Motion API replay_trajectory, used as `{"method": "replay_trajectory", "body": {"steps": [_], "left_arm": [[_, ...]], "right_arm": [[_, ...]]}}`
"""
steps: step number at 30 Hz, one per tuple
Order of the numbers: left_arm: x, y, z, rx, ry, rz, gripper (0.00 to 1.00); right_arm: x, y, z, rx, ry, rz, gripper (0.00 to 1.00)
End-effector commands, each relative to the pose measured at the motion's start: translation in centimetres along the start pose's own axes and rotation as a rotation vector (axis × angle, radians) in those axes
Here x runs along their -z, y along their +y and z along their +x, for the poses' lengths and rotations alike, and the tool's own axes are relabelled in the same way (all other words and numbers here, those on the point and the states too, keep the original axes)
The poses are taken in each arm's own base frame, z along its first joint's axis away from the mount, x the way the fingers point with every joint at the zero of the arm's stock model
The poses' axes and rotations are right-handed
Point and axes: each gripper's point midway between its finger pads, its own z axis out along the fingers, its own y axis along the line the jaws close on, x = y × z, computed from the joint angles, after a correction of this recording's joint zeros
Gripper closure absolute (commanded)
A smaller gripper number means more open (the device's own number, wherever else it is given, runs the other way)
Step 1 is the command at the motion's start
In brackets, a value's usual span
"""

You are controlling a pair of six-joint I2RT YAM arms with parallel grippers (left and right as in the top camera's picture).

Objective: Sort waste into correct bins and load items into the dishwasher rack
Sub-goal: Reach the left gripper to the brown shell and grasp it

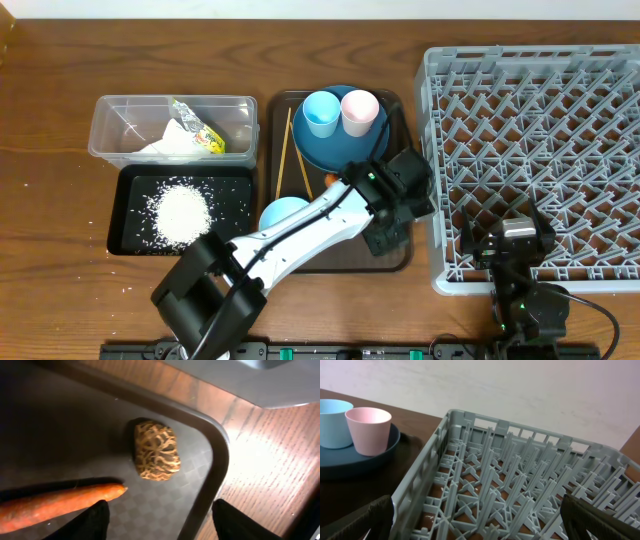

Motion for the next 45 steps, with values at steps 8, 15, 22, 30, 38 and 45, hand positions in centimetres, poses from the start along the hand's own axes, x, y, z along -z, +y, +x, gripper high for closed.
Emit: {"method": "replay_trajectory", "body": {"steps": [8, 15, 22, 30, 38, 45], "left_arm": [[-2.2, -0.1, -0.5, -0.064, 0.027, 0.002, 0.29], [-2.2, -0.1, -0.5, -0.064, 0.024, 0.001, 0.22], [-2.7, 0.1, -1.3, -0.068, -0.001, -0.006, 0.21], [-4.3, 0.2, -0.7, -0.09, 0.034, 0.004, 0.21], [-6.2, 0.5, -0.4, -0.102, 0.062, 0.013, 0.21], [-7.6, 1.0, 0.1, -0.097, 0.088, 0.0, 0.25]], "right_arm": [[0.0, -0.1, 0.1, 0.005, 0.004, 0.003, 0.01], [0.0, -0.1, 0.1, 0.005, 0.004, 0.003, 0.01], [0.0, -0.1, 0.1, 0.005, 0.004, 0.003, 0.01], [0.0, -0.1, 0.1, 0.005, 0.004, 0.003, 0.01], [0.0, -0.1, 0.1, 0.005, 0.004, 0.003, 0.01], [0.0, -0.1, 0.1, 0.005, 0.004, 0.003, 0.01]]}}
